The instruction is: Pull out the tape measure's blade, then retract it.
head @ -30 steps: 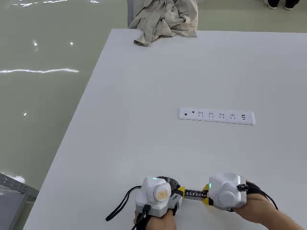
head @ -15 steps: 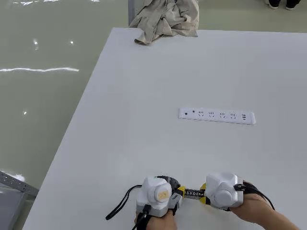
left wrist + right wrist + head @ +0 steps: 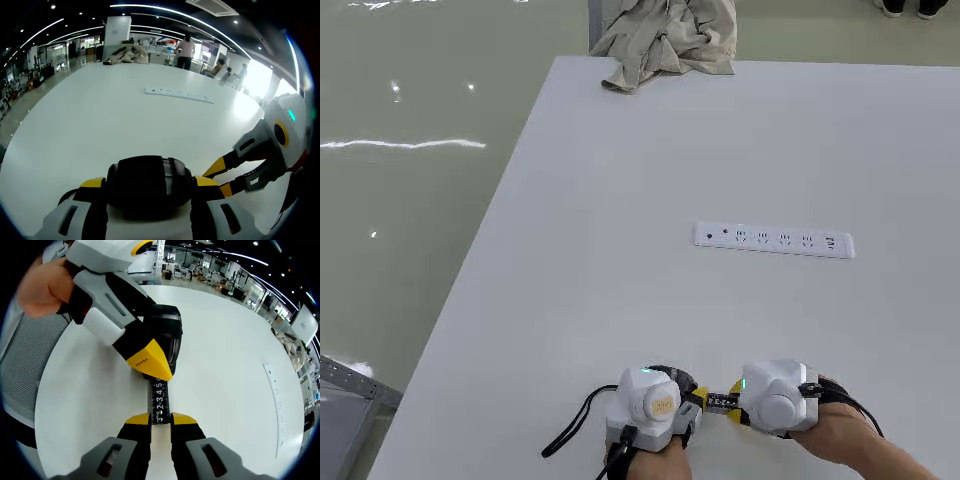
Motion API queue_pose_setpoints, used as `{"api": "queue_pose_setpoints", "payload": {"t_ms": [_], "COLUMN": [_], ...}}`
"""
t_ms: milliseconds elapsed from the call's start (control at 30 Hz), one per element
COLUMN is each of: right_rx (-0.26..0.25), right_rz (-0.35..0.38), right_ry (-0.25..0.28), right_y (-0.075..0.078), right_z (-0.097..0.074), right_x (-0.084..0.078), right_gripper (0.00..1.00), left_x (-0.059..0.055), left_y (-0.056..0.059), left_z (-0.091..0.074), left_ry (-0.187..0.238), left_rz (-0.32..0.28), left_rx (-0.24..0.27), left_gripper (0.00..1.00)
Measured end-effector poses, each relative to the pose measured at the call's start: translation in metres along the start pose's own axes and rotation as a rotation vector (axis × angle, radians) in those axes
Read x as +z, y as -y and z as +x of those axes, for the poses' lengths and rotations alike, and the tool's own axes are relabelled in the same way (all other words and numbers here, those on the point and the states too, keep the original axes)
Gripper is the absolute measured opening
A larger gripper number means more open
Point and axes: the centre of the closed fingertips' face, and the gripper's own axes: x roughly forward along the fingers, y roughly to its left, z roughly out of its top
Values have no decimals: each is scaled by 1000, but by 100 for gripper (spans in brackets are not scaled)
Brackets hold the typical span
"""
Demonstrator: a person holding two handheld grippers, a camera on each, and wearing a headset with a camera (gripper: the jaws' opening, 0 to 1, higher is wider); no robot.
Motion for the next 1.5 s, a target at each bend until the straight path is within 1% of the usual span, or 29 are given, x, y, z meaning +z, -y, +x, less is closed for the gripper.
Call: {"api": "queue_pose_setpoints", "payload": {"t_ms": [667, 900, 1500], "right_rx": [13, 20, 39], "right_rz": [-14, -18, -27], "right_ry": [11, 26, 45], "right_y": [-1, -2, -3], "right_z": [8, 12, 20], "right_x": [12, 20, 29], "right_gripper": [14, 14, 14], "left_x": [0, -1, 0], "left_y": [0, 0, 0], "left_z": [0, 0, -1], "left_ry": [2, 3, -2], "left_rz": [9, 11, 12], "left_rx": [1, -1, -3], "left_gripper": [65, 64, 64]}}
